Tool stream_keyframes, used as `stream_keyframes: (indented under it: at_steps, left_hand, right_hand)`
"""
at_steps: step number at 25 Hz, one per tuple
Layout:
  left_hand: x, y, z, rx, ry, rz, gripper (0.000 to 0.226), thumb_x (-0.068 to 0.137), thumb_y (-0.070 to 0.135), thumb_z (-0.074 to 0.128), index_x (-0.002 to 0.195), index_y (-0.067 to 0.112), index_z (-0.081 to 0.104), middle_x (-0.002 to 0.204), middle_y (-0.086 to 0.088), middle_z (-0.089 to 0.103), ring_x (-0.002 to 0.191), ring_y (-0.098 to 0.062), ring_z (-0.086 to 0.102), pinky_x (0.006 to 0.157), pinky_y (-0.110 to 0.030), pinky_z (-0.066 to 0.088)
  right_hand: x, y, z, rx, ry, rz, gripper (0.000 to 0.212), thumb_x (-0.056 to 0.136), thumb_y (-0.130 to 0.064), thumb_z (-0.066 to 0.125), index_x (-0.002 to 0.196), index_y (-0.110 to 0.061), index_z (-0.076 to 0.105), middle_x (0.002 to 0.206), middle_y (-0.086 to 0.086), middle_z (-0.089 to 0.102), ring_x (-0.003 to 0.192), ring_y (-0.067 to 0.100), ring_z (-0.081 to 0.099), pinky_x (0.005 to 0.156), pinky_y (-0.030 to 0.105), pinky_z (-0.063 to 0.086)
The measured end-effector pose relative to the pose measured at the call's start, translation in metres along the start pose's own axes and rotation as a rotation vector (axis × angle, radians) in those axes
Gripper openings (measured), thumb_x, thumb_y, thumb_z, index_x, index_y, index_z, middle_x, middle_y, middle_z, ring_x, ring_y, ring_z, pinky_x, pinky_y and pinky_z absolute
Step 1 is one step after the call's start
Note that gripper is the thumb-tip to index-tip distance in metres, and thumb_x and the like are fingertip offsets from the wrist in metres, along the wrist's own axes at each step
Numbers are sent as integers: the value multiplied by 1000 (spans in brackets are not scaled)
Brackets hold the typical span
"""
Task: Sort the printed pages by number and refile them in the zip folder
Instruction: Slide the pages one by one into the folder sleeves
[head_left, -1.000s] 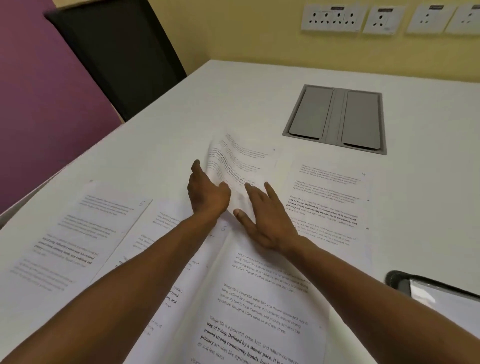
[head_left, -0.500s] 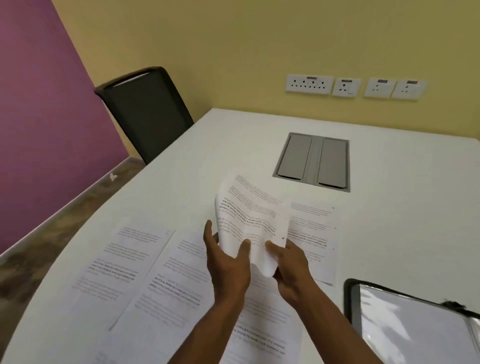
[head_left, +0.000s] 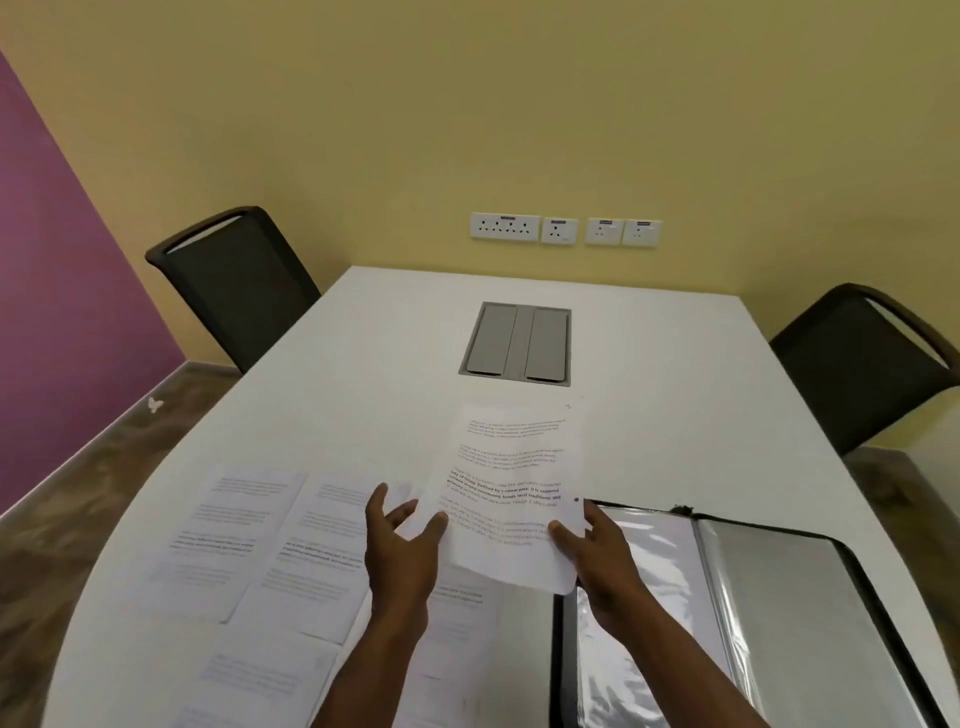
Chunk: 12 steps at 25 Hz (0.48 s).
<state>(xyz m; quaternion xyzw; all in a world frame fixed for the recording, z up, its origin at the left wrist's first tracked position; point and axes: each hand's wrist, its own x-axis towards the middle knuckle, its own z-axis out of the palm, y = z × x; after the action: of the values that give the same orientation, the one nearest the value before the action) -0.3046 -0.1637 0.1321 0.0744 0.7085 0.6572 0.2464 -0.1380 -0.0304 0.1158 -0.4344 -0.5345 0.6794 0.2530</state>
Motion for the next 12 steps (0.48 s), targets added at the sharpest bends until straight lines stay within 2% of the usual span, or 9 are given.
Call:
stream_keyframes:
  at_steps: [2, 4, 9, 12]
  left_hand:
    - [0, -14, -2, 47, -72, -9, 68, 84, 7, 76, 140, 31, 45, 124, -2, 63, 111, -22, 60, 76, -30, 52]
    - [-17, -12, 9, 127, -133, -15, 65, 85, 5, 76, 138, 29, 48, 121, -3, 64, 107, -19, 60, 70, -25, 51]
    - [-74, -36, 46, 352, -226, 114, 69, 82, 7, 77, 137, 36, 48, 112, 0, 64, 98, -15, 62, 79, -33, 58]
    - [-104, -50, 77, 448, -264, 169, 68, 83, 8, 77, 138, 36, 49, 116, -2, 62, 99, -16, 61, 81, -34, 59]
  right_hand:
    - [-4, 5, -14, -51, 12, -15, 32, 95, -9, 65, 121, -29, 64, 113, -6, 75, 100, 18, 73, 80, 42, 61]
    - [-16, 9, -38, -110, 63, -23, 32, 95, -13, 65, 121, -31, 64, 113, -7, 74, 102, 19, 71, 80, 48, 62]
    - [-46, 26, -100, -215, 209, -31, 32, 93, -15, 67, 121, -29, 61, 122, -6, 69, 112, 17, 64, 100, 45, 53]
    - [-56, 36, -138, -207, 278, 8, 37, 92, -13, 68, 128, -19, 60, 124, -2, 67, 111, 20, 63, 100, 43, 52]
